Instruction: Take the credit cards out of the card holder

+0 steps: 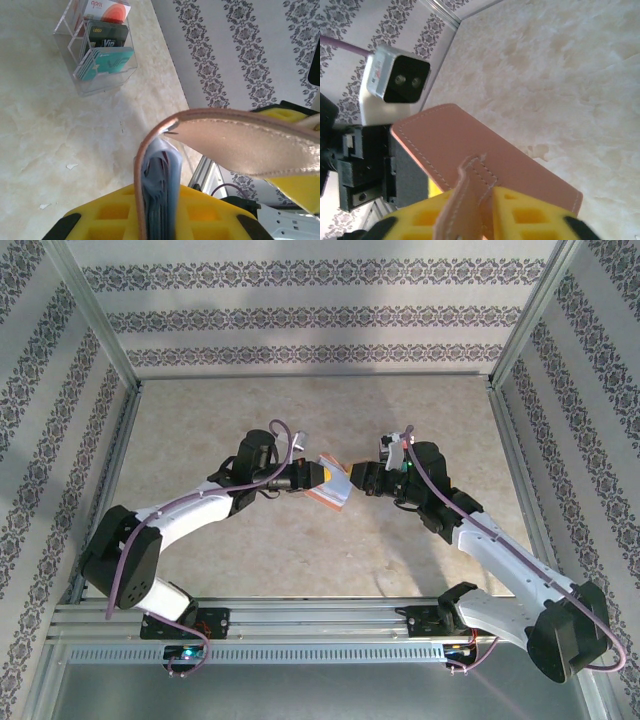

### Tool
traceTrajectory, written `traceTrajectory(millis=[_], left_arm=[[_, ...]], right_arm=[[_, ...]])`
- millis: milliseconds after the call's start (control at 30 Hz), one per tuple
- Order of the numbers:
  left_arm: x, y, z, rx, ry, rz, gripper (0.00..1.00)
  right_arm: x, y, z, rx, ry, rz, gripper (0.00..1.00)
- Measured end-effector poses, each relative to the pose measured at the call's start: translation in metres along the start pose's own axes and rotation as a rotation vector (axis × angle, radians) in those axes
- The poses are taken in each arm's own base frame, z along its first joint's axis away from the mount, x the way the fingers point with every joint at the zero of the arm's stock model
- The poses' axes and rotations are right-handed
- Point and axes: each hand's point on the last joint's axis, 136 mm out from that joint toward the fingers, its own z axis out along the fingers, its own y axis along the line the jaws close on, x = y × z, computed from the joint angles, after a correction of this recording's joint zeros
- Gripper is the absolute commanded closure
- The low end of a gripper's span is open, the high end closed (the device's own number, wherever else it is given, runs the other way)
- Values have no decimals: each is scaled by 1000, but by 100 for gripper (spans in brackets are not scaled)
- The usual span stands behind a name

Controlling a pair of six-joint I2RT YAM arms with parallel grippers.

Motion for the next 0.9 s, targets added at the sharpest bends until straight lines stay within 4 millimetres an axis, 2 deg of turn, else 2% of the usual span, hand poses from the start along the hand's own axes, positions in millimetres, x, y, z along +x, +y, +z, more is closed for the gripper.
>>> traceTrajectory(millis=[133, 333, 433, 700, 900], left_arm=[[-7, -17, -9, -14, 16, 58, 92], [-13, -34, -19, -45, 57, 125, 93], [-8, -33, -22, -72, 93, 126, 92], [0, -27, -24, -110, 149, 110, 92], [3, -25, -23, -112, 167, 104, 93]], right_arm=[[3, 10, -7, -3, 8, -115, 49], [2, 20, -15, 4, 4, -280, 41], [5, 24, -17, 7, 6, -343, 36], [6, 47, -32, -36, -37, -477, 32], [-2, 48, -42, -9, -85, -513, 32]])
